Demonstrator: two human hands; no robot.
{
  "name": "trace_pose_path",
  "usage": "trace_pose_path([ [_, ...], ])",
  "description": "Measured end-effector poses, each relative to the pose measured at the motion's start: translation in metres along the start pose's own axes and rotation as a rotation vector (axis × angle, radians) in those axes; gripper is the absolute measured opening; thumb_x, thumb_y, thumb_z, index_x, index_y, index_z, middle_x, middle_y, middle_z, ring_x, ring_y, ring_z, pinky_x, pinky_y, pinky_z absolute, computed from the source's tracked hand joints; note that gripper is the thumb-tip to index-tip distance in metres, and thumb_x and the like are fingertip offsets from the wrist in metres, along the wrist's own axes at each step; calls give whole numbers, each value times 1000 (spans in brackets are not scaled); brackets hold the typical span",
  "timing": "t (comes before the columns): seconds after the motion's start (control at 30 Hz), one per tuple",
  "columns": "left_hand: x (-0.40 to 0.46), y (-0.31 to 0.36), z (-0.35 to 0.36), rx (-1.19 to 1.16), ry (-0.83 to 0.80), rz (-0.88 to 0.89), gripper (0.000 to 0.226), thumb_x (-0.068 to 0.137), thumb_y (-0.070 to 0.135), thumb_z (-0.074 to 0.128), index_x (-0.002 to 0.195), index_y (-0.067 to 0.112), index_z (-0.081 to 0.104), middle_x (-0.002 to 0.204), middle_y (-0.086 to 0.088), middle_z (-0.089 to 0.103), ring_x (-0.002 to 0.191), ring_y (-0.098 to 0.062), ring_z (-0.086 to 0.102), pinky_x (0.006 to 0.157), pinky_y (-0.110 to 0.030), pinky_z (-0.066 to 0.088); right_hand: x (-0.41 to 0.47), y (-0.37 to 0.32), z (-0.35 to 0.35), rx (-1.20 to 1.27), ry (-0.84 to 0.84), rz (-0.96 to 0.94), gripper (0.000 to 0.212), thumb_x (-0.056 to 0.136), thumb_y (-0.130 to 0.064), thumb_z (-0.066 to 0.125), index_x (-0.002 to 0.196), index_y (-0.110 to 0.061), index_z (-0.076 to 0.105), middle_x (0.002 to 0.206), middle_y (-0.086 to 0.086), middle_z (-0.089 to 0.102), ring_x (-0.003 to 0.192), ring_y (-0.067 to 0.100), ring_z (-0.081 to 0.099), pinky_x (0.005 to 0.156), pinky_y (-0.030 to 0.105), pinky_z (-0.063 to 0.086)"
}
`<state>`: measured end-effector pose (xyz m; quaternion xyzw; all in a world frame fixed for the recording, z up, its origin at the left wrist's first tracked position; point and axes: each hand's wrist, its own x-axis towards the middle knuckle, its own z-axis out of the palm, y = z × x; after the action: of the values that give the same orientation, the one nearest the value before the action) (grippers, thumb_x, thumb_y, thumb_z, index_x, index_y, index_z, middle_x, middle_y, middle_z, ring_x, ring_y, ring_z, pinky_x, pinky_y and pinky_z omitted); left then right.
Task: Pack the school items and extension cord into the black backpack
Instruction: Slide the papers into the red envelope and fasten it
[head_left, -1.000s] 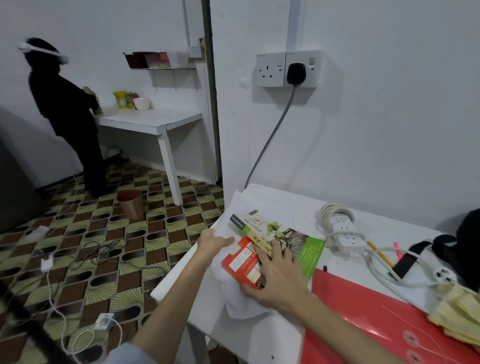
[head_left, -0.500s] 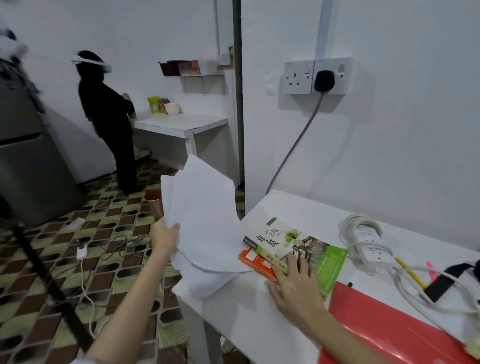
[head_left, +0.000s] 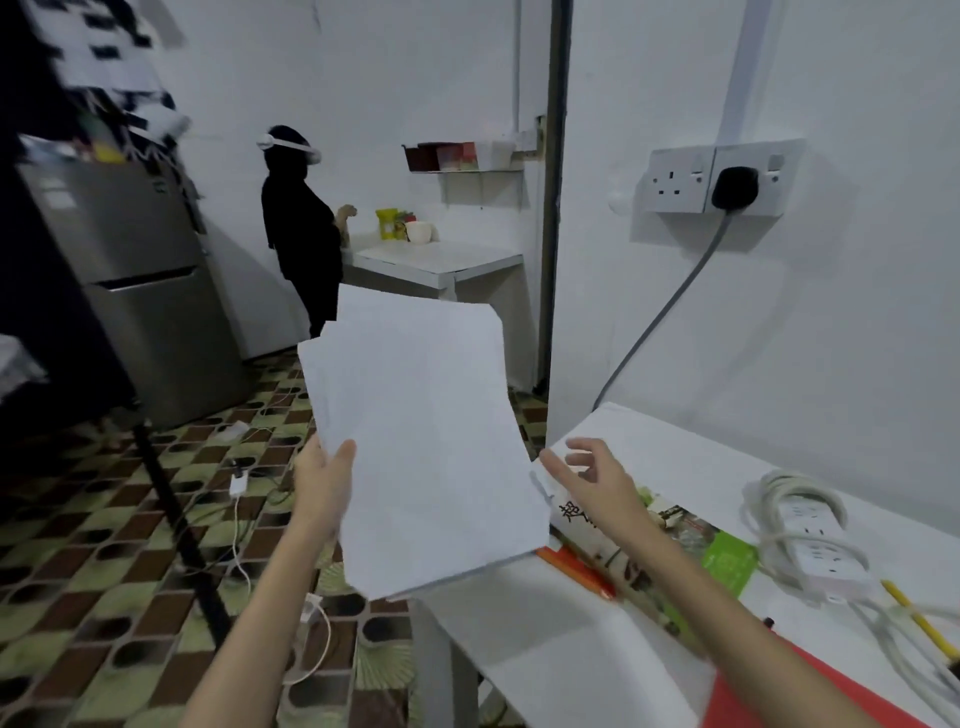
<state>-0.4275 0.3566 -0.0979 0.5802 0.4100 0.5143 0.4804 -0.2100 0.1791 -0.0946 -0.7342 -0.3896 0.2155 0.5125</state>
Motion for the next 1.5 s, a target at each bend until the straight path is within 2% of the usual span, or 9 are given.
trace_pose_path([
  [0.13,-10,8,0,-33,-217,-3,21,94,5,48,113,14,54,97,10,63,84,-7,63,69,-24,51,13,-29,-3,204,-92,111,76,73,-56,66,132,-16,42,118,1,58,103,16,59,80,27,47],
  [0.3,-20,12,28,-142,-494,-130,26,80,2,62,102,15,62,101,-3,70,83,-18,70,66,-32,54,3,-19,-26,384,-165,123,37,77,-23,75,110,-8,64,91,-2,75,82,15,72,71,28,57],
  [0.43,-35,15,82,-77,-602,-103,26,85,-5,57,101,15,61,96,1,71,88,-21,69,65,-30,55,-13,-5,-67,314,35,-1,21,76,10,68,82,-11,66,63,-10,70,61,7,66,54,17,50],
  [0.57,-61,30,143,-127,-641,16,26,88,18,61,113,13,61,104,2,70,93,-16,68,74,-29,57,-41,4,-119,259,198,8,24,66,-2,81,86,-9,70,83,4,73,79,20,68,72,31,55],
  [0.8,-123,68,229,-269,-822,143,9,84,8,64,89,14,68,75,9,73,74,-8,69,60,-19,53,-114,3,-200,110,552,-80,24,81,-5,69,82,-28,64,81,-15,68,71,-4,65,67,12,53],
  [0.9,-158,78,259,-288,-852,199,5,80,16,68,76,18,66,69,7,70,69,-12,66,58,-20,52,-154,8,-221,23,645,-56,17,86,-10,64,94,-26,63,92,-13,67,86,3,64,77,19,53],
  [1.07,-210,93,282,-346,-1006,312,31,85,7,64,113,16,55,100,9,65,85,5,63,69,-13,51,-218,11,-240,59,790,-25,23,86,-10,64,93,-32,63,85,-21,70,85,-4,67,69,13,52],
  [1.2,-236,94,296,-378,-1124,272,39,82,13,69,117,13,54,105,4,67,97,-10,65,80,-27,53,-254,13,-248,76,943,-15,27,80,-3,69,88,-28,62,76,-21,69,75,-8,66,62,9,50],
  [1.5,-265,87,298,-423,-1218,150,23,74,1,74,83,16,59,67,7,68,59,0,65,49,-12,47,-283,18,-241,112,980,58,35,68,-6,80,96,-23,66,92,-7,74,87,5,69,72,19,55],
])
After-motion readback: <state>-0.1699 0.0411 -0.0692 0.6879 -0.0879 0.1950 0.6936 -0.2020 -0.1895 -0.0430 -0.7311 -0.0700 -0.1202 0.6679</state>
